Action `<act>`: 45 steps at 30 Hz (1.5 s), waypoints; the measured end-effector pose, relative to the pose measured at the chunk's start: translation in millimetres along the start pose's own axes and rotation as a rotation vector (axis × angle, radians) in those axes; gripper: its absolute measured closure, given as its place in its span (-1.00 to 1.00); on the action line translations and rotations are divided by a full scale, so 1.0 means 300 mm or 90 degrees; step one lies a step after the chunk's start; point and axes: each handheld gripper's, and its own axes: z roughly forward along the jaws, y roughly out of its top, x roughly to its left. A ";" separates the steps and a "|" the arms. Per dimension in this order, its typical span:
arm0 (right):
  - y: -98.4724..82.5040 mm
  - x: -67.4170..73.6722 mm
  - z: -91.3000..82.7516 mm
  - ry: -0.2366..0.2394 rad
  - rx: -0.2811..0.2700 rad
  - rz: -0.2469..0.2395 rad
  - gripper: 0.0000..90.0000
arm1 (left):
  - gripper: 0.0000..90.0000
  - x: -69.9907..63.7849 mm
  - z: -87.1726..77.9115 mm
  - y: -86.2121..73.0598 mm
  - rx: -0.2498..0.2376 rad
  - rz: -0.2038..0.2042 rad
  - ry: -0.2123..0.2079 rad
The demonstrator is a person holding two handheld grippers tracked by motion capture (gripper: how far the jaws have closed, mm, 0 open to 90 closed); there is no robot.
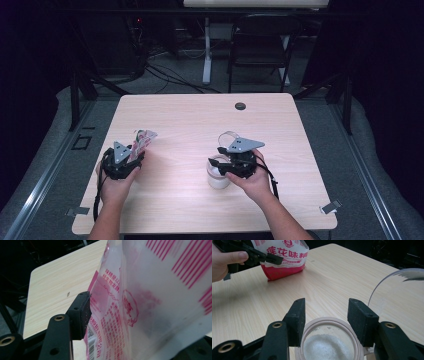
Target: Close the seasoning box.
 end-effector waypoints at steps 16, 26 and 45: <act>-0.001 0.000 0.000 0.000 0.003 -0.001 0.08 | 0.01 -0.090 -0.005 0.040 -0.010 0.052 -0.042; -0.001 0.002 -0.001 -0.001 0.003 -0.001 0.08 | 0.01 -0.150 0.006 0.057 -0.007 0.079 -0.074; -0.011 0.001 -0.027 -0.012 0.003 0.000 0.09 | 0.00 -0.296 0.033 0.103 -0.010 0.165 -0.141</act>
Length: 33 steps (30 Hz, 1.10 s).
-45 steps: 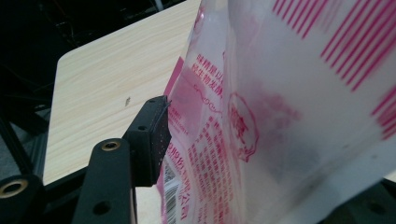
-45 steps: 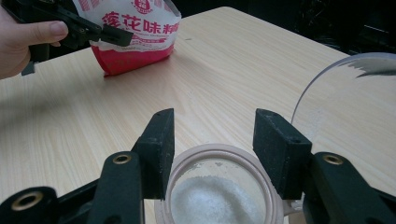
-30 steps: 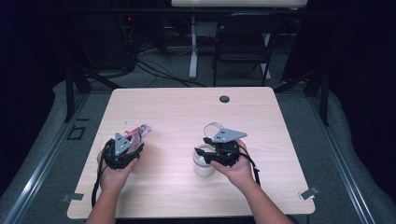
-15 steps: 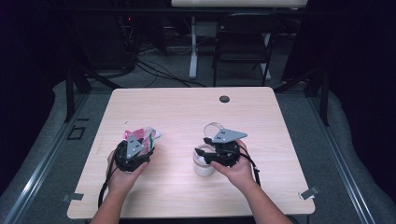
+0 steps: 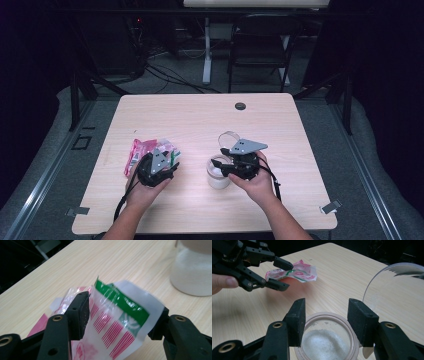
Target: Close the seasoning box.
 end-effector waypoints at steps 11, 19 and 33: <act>-0.002 0.001 -0.027 -0.009 -0.006 0.001 0.11 | 0.00 -0.053 0.026 0.034 -0.004 0.034 -0.030; 0.000 -0.004 -0.059 -0.011 -0.012 0.011 0.26 | 0.00 -0.071 0.034 0.053 -0.010 0.049 -0.041; 0.009 -0.046 -0.109 -0.012 -0.014 0.035 0.46 | 0.00 -0.073 0.038 0.055 -0.007 0.051 -0.042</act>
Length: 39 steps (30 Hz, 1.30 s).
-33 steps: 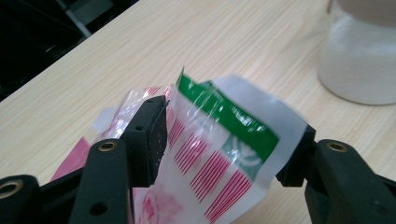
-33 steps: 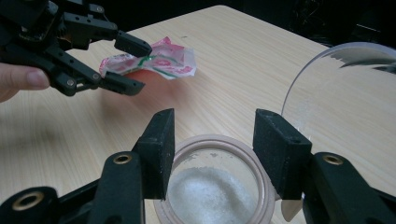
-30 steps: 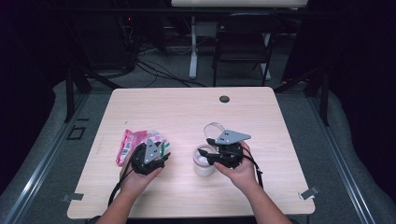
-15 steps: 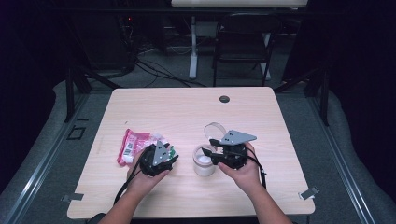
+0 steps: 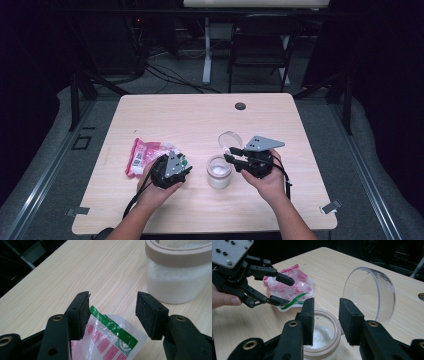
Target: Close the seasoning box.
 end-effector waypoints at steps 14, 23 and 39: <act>0.017 -0.021 -0.036 -0.010 -0.005 0.009 0.46 | 0.00 0.003 0.000 -0.003 0.005 0.000 0.006; 0.026 -0.045 -0.067 -0.023 -0.009 0.022 0.52 | 0.00 0.006 -0.001 -0.005 0.002 -0.001 0.010; 0.000 -0.120 -0.072 -0.055 -0.003 0.064 0.46 | 0.01 0.023 -0.011 -0.015 -0.003 -0.017 0.026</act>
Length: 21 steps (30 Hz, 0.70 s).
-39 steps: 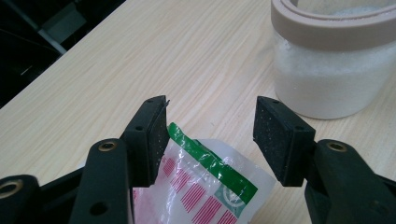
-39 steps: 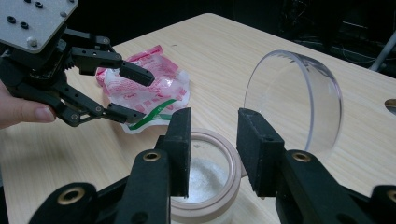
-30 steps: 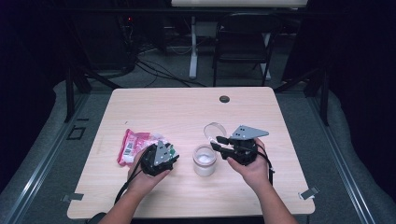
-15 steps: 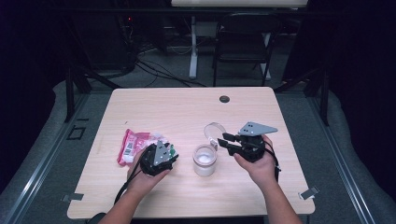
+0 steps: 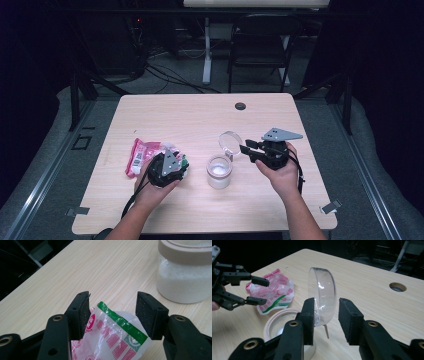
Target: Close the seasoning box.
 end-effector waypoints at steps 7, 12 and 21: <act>0.000 -0.014 0.023 -0.006 0.004 0.011 0.35 | 0.01 0.005 -0.019 -0.014 0.001 -0.006 0.008; -0.001 -0.018 0.049 -0.004 0.007 0.017 0.30 | 0.01 0.007 -0.032 -0.026 0.004 -0.011 0.016; 0.001 -0.026 0.086 0.008 0.017 0.020 0.37 | 0.01 0.017 -0.048 -0.046 0.011 -0.019 0.025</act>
